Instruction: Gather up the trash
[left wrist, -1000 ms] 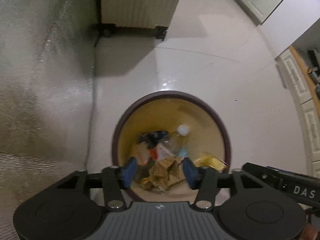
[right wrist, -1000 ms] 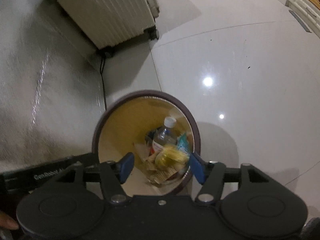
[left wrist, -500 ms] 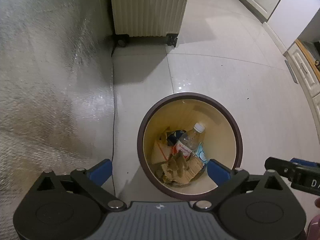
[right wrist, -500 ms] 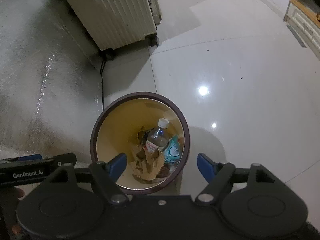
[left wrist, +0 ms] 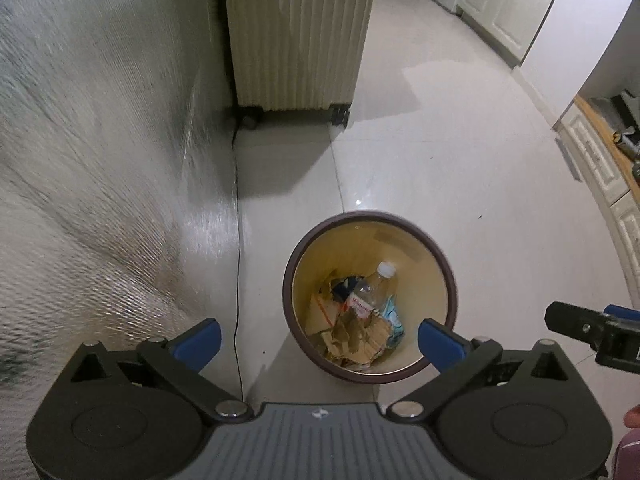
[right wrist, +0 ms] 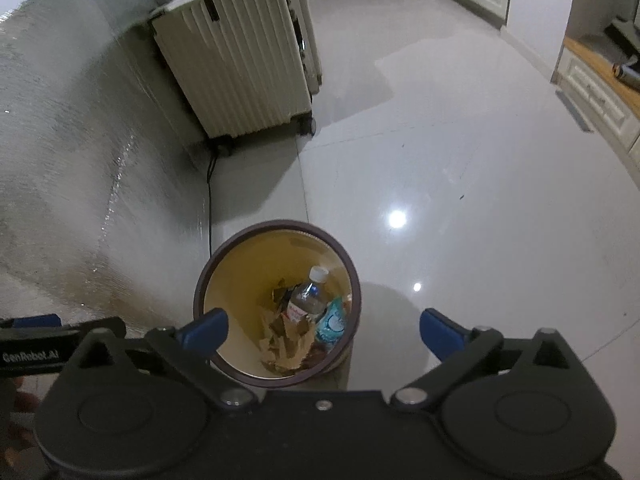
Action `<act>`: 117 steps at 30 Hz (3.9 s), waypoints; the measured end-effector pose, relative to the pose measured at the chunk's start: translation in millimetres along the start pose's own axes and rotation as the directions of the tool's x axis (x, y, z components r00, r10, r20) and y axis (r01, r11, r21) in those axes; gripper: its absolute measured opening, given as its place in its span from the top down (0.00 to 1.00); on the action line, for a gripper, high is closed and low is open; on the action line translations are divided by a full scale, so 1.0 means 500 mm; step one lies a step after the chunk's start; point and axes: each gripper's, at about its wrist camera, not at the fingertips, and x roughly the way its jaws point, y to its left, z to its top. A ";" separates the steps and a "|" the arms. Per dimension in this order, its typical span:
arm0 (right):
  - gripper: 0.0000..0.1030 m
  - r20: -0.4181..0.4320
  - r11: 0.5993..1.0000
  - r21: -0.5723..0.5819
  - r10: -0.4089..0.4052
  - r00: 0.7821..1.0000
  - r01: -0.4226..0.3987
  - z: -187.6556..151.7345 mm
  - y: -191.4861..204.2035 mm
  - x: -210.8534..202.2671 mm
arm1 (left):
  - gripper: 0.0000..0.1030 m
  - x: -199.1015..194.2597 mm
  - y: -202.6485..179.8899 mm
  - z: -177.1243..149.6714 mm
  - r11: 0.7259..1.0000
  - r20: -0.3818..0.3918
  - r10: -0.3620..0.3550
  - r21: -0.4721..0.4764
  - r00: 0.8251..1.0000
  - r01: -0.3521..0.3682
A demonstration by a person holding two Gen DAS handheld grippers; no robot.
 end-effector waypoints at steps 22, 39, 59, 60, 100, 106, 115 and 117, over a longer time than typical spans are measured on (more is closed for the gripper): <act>0.00 0.247 0.996 -0.086 0.001 0.969 0.021 0.009 0.071 -0.369 | 0.00 -0.383 -0.009 -0.023 0.999 0.252 -0.035 0.023 0.967 0.030; 0.00 0.424 0.994 -0.108 0.033 0.905 0.015 -0.048 0.182 -0.601 | 0.00 -0.637 0.068 -0.081 1.000 0.429 0.011 0.015 0.903 -0.019; 0.00 0.372 0.988 -0.142 0.001 0.928 0.055 -0.116 0.240 -0.672 | 0.00 -0.702 0.139 -0.164 0.997 0.406 0.083 -0.039 0.910 -0.073; 0.00 0.365 0.987 -0.151 -0.003 0.931 0.062 -0.117 0.244 -0.669 | 0.00 -0.699 0.140 -0.167 0.997 0.398 0.082 -0.037 0.914 -0.074; 0.00 0.256 0.979 -0.168 -0.069 0.964 0.114 -0.137 0.261 -0.619 | 0.00 -0.650 0.147 -0.178 0.995 0.286 0.097 -0.017 0.953 -0.096; 0.00 0.256 0.979 -0.167 -0.069 0.964 0.114 -0.137 0.259 -0.620 | 0.00 -0.651 0.146 -0.177 0.995 0.285 0.098 -0.017 0.953 -0.098; 0.00 0.259 0.979 -0.169 -0.068 0.964 0.115 -0.135 0.258 -0.622 | 0.00 -0.650 0.147 -0.177 0.995 0.285 0.098 -0.017 0.953 -0.098; 0.00 0.260 0.979 -0.169 -0.068 0.963 0.115 -0.135 0.258 -0.622 | 0.00 -0.650 0.147 -0.177 0.995 0.285 0.099 -0.017 0.953 -0.098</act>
